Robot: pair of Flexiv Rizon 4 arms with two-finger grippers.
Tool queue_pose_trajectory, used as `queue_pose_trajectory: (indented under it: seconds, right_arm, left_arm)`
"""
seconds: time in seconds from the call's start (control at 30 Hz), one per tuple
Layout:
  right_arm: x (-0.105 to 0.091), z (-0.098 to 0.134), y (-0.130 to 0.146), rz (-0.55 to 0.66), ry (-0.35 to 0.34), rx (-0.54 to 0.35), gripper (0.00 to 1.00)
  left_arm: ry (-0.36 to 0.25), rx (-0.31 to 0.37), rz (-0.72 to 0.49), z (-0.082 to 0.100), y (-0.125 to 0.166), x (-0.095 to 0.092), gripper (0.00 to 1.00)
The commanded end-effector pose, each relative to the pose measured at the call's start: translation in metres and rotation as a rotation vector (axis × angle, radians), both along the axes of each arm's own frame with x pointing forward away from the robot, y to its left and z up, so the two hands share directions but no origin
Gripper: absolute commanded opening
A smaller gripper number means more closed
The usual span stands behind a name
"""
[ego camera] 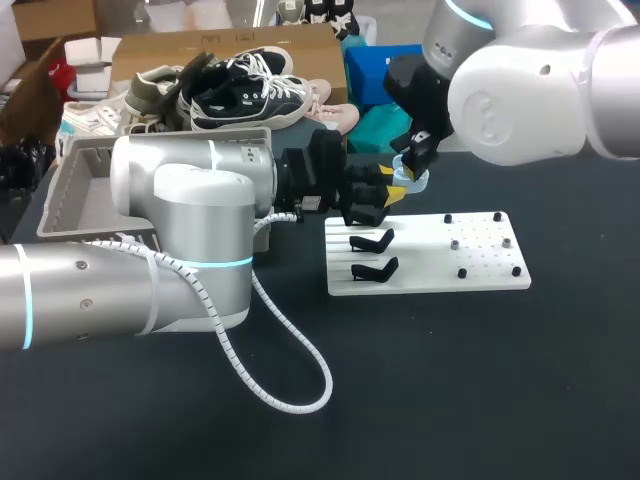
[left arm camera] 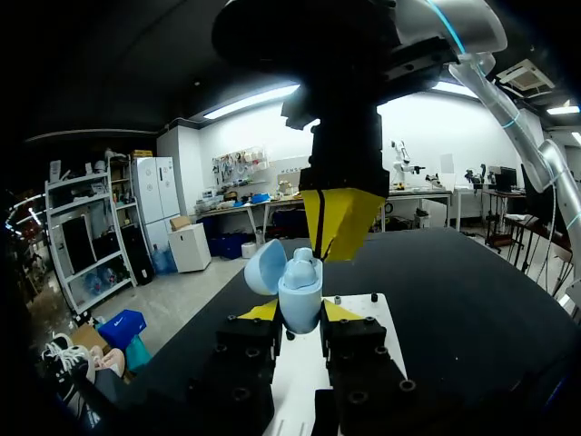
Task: Pick up each earbud case from the left stands, insert the matching earbuds, close the lid, and place the case in the box.
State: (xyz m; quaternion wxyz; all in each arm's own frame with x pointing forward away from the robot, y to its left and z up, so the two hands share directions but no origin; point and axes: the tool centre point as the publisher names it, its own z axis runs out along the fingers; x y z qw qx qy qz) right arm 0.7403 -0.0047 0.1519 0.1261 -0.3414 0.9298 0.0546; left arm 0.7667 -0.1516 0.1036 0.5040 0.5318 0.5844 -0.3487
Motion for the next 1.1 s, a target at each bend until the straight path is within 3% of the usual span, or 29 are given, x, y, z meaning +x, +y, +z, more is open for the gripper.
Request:
queue_pose_trajectory:
  seconds: [0.03,0.17,0.33,0.63,0.77,1.1]
  right_arm:
    - [-0.004,0.005,-0.005,-0.002,-0.005,0.007,0.0]
    - [0.0,0.019,-0.008,-0.018,-0.039,0.038,0.0]
    - [0.022,0.032,-0.004,-0.048,-0.079,0.049,0.0]
    - [0.075,0.026,0.003,-0.142,-0.079,0.074,0.0]
    - [0.087,0.015,0.003,-0.169,-0.056,0.069,0.0]
    - [0.075,-0.007,-0.004,-0.18,-0.006,0.053,0.0]
  left_arm:
    - [-0.004,-0.002,0.008,0.0,0.0,-0.003,0.0]
    - [-0.004,-0.002,0.008,0.0,0.0,-0.003,0.0]
    - [-0.004,-0.002,0.008,0.0,0.0,-0.003,0.0]
    - [-0.004,-0.002,0.008,0.0,0.0,-0.003,0.0]
    - [-0.004,-0.002,0.008,0.0,0.0,-0.003,0.0]
    - [-0.004,-0.002,0.008,0.0,0.0,-0.003,0.0]
